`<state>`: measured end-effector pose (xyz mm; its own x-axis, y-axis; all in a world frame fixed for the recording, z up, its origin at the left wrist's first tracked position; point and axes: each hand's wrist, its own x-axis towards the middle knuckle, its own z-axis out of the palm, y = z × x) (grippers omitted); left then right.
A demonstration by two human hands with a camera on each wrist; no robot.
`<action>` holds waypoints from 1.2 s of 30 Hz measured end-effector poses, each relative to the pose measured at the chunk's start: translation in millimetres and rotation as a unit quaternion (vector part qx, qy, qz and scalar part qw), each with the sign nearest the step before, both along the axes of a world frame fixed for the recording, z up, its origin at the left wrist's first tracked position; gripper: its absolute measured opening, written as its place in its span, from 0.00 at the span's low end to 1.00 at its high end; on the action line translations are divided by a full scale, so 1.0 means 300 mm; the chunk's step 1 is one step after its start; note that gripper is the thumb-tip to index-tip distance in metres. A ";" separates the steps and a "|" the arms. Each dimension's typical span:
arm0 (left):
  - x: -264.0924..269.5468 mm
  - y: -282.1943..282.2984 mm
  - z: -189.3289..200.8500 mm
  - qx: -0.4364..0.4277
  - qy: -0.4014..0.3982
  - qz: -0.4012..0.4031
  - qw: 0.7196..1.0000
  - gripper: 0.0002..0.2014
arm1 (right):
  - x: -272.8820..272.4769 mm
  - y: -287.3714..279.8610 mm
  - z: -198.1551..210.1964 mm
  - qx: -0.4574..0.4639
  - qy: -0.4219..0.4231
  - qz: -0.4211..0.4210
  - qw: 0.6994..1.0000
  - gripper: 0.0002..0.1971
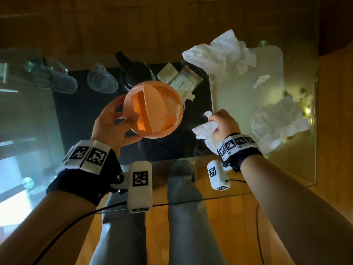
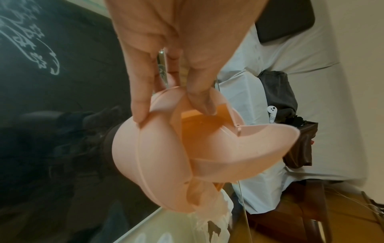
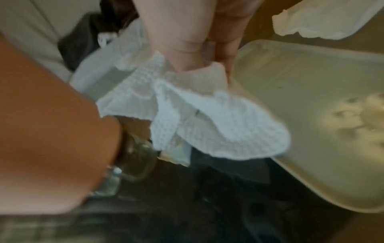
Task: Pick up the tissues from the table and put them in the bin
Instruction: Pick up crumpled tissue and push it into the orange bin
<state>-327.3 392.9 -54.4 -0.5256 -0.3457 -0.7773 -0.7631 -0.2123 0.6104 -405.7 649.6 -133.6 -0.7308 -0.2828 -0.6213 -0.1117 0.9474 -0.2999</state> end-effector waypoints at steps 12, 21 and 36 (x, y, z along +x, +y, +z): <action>-0.043 -0.103 -0.016 -0.006 0.019 0.062 0.998 0.26 | -0.166 -0.294 -0.046 0.021 -0.035 0.089 0.995 0.24; -0.194 0.013 0.008 -0.007 0.007 0.059 0.998 0.25 | -0.270 -0.159 0.082 -0.086 0.047 -0.006 0.995 0.11; -0.217 0.036 0.016 -0.014 -0.014 0.080 0.997 0.25 | -0.516 -0.083 -0.051 0.110 -0.069 0.105 0.986 0.49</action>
